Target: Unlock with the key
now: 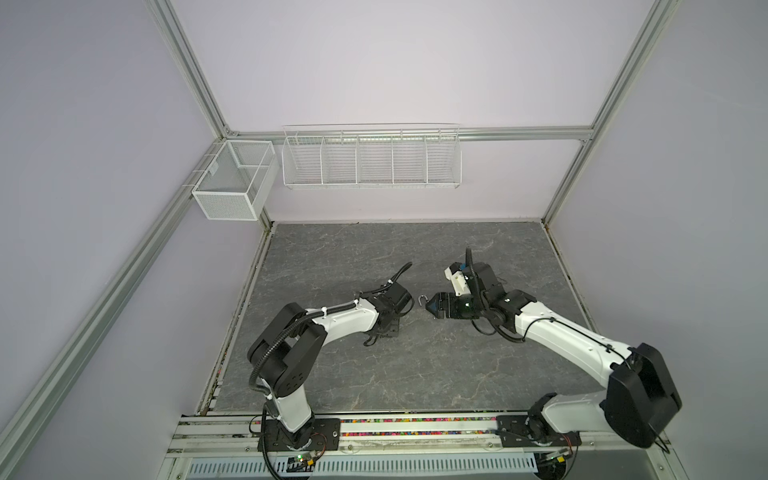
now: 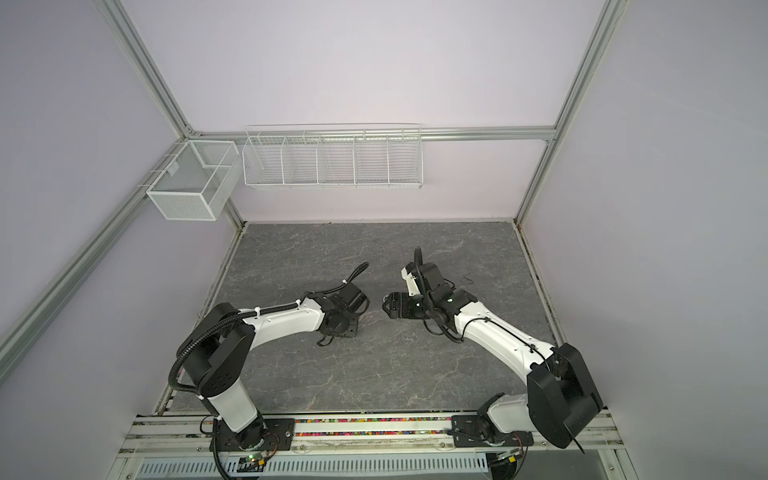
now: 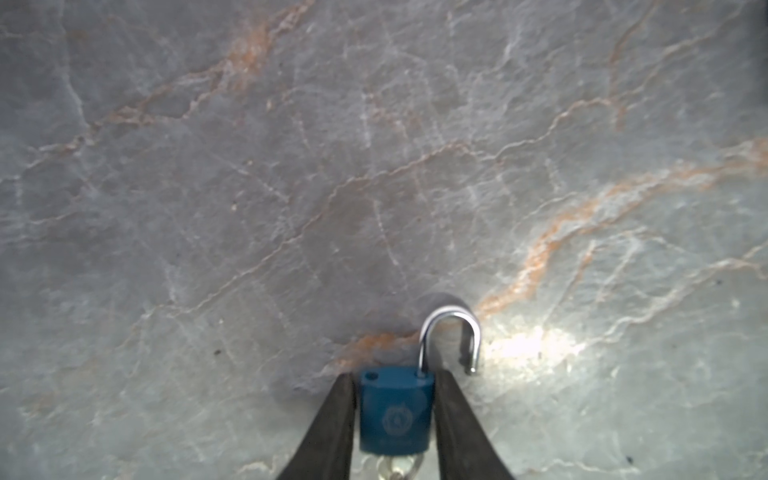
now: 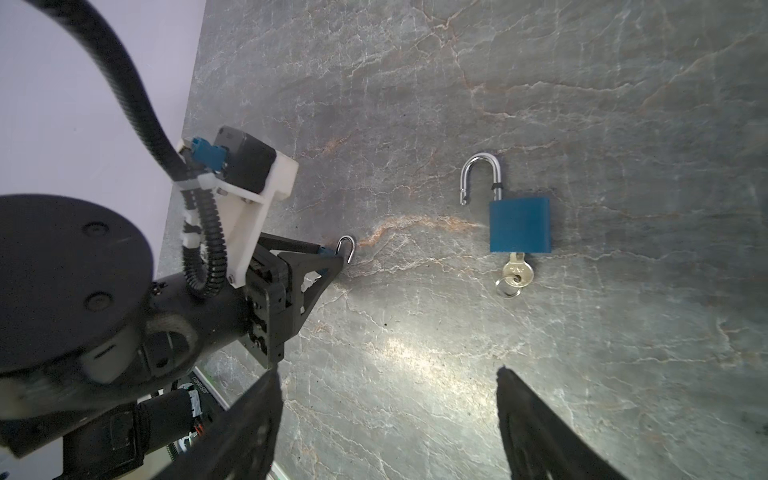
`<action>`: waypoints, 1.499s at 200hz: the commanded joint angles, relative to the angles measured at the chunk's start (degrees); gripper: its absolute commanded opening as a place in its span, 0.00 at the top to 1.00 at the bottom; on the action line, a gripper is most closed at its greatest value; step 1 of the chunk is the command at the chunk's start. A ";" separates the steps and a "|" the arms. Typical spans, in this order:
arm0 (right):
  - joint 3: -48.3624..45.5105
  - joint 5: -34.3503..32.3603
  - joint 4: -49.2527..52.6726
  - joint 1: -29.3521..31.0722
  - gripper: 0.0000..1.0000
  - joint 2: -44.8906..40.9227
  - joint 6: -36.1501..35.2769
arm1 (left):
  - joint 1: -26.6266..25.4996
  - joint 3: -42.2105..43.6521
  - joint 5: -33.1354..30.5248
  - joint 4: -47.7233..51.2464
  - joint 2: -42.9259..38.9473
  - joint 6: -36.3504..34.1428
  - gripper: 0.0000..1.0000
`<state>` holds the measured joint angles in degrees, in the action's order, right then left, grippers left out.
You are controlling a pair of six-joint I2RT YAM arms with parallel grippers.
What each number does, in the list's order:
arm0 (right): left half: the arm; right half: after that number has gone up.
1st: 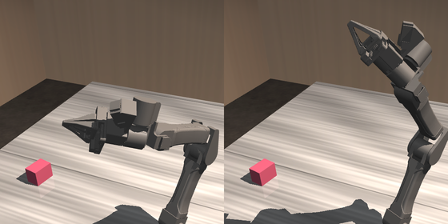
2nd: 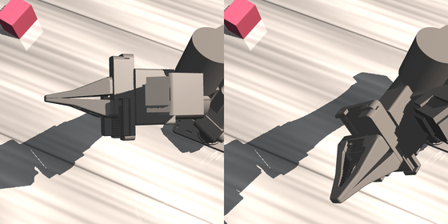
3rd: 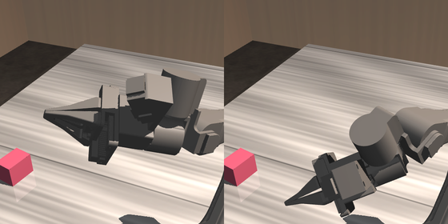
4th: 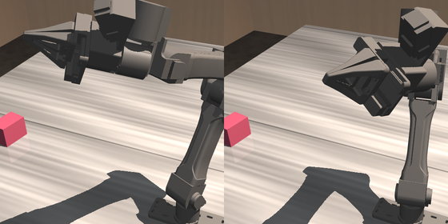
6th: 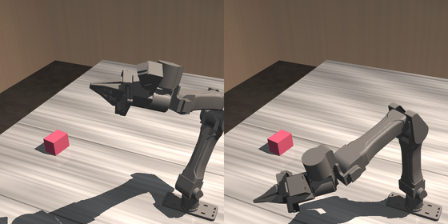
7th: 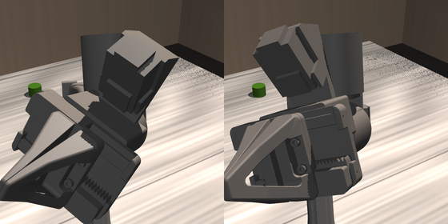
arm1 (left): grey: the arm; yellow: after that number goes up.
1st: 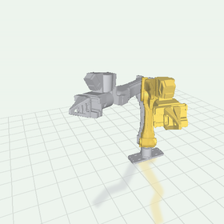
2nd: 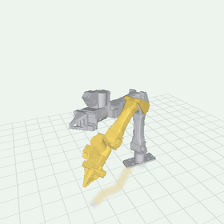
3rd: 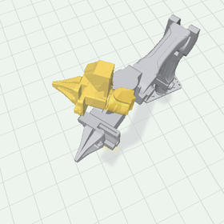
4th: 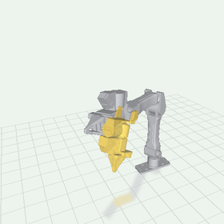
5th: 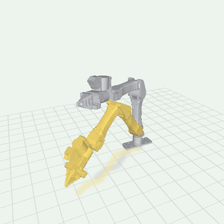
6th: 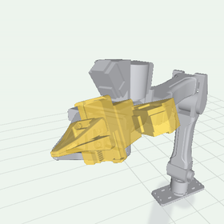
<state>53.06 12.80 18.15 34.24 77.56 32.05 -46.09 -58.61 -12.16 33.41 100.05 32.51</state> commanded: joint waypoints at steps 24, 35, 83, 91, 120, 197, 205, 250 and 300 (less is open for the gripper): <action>-0.77 -1.72 0.72 -0.95 0.17 -3.93 -0.10 | 0.21 -1.06 -0.69 3.68 -3.11 0.79 0.59; -0.81 -1.92 0.83 -1.12 0.17 -4.70 -0.30 | 0.21 -1.31 -0.19 3.61 -4.29 0.78 0.58; -1.29 -4.29 2.40 -2.81 0.15 -7.87 -0.74 | 0.21 -4.07 -0.59 4.95 -11.49 0.22 0.50; -1.46 -5.10 2.93 -3.25 0.13 -8.66 -0.98 | 0.21 -4.60 -1.37 5.45 -12.81 -0.07 0.50; -1.55 -7.11 5.05 -6.03 0.07 -12.38 -0.93 | 1.14 -6.42 -4.68 7.53 -18.18 -0.91 0.39; -6.80 -32.23 12.05 -17.18 0.11 -27.54 -4.53 | 22.53 7.21 -16.49 -3.56 -41.55 -4.22 0.01; -7.93 -35.30 12.16 -18.95 0.11 -28.25 -3.86 | 25.96 9.14 -17.38 -5.95 -43.05 -5.24 0.01; -15.81 -42.74 0.57 -27.03 0.11 -26.56 -6.77 | 39.19 21.14 -19.78 -28.64 -42.85 -14.59 0.00; -19.48 -46.71 -20.28 -28.85 0.11 -10.68 -20.11 | 40.62 28.65 -22.35 -53.66 -29.64 -22.75 0.00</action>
<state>35.66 -29.47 12.40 6.07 61.23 20.47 -5.78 -32.40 -33.34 -2.76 65.95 15.90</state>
